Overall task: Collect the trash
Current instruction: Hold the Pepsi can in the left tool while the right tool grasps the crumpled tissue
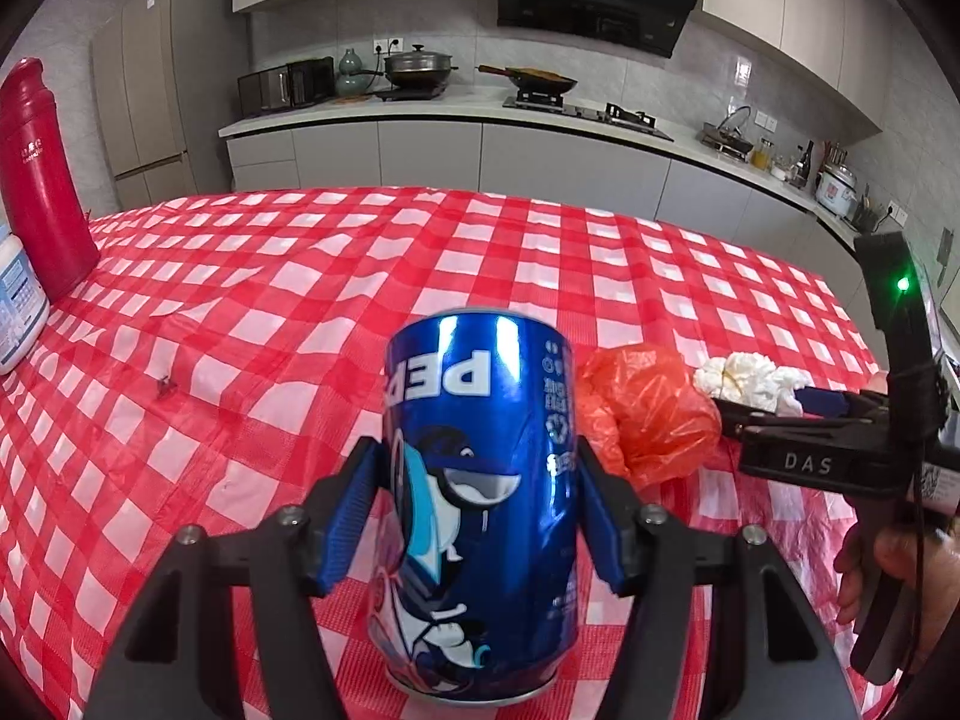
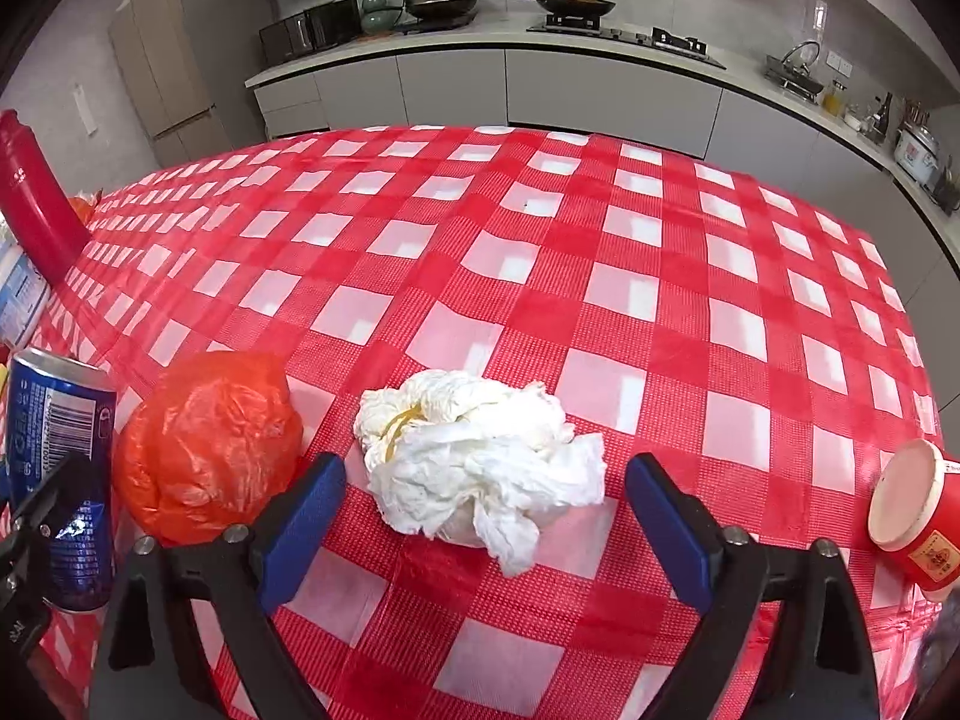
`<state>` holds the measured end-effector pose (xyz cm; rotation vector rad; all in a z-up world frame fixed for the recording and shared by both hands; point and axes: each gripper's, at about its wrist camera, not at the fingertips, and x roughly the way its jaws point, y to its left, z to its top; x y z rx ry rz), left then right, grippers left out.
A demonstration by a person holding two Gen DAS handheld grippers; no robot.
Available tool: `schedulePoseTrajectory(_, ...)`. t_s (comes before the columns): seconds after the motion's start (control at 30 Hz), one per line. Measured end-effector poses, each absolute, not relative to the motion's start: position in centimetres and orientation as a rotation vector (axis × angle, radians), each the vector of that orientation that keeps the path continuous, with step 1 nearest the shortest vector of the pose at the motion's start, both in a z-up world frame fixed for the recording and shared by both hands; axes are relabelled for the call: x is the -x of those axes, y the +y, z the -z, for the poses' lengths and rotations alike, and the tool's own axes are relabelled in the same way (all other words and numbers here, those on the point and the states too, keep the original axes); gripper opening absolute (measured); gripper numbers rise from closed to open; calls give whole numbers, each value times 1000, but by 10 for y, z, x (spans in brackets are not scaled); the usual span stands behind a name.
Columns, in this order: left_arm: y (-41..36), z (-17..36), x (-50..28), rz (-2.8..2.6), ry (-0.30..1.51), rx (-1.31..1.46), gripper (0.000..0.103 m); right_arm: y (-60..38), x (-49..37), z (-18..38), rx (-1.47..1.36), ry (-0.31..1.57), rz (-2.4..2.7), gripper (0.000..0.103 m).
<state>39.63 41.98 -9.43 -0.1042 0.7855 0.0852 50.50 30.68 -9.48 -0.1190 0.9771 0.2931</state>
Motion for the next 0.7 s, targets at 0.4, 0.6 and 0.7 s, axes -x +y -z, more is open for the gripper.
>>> schedulePoseTrajectory(0.4, 397, 80, -385, -65, 747, 98, 63, 288, -471, 67, 150, 879, -298, 53)
schedulePoseTrajectory(0.6, 374, 62, -373, -48, 707, 98, 63, 259, -444, 41, 152, 827, -285, 53)
schedulePoseTrajectory(0.7, 357, 55, -367, -34, 695, 93, 63, 244, -431, 30, 150, 805, -277, 53)
